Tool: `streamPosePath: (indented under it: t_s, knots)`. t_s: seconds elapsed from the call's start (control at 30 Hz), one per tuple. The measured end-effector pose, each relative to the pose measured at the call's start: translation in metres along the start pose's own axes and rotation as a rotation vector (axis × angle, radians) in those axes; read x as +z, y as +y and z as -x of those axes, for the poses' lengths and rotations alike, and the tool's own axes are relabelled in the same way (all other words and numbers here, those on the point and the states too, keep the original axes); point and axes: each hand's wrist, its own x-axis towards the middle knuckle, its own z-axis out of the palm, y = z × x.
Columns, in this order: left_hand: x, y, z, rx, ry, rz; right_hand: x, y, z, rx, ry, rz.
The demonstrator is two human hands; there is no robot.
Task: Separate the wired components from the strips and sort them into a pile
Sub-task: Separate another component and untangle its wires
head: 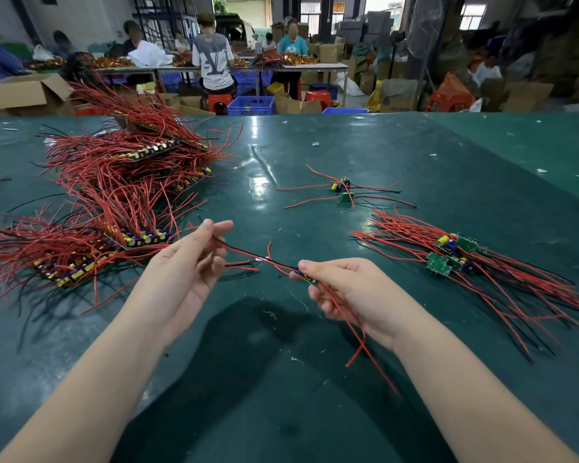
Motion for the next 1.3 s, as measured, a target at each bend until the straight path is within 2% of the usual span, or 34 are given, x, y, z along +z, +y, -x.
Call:
streamPosePath:
  t_s: [0.17, 0.3, 0.4, 0.57, 0.7, 0.9, 1.3]
  knots:
    - [0.0, 0.004, -0.002, -0.036, 0.067, 0.228, -0.002, -0.002, 0.001, 0.027, -0.031, -0.05]
    - [-0.001, 0.006, -0.002, -0.052, 0.04, 0.315, -0.002, -0.002, 0.001, 0.049, -0.053, -0.063]
    - [-0.002, 0.006, 0.0, 0.0, 0.0, 0.239, -0.003, -0.002, 0.0, 0.056, -0.043, -0.071]
    - [-0.003, 0.004, 0.004, 0.173, -0.101, -0.056, -0.005, -0.001, -0.001, 0.059, -0.011, -0.047]
    - [-0.006, 0.003, 0.005, 0.276, -0.099, -0.249, -0.007, -0.001, -0.002, 0.053, 0.023, -0.033]
    - [-0.004, 0.004, 0.006, 0.254, -0.074, -0.149, -0.011, -0.003, -0.003, 0.042, 0.035, -0.041]
    - [-0.008, 0.009, 0.006, 0.243, -0.037, -0.179, -0.019, -0.006, -0.003, 0.028, 0.064, -0.01]
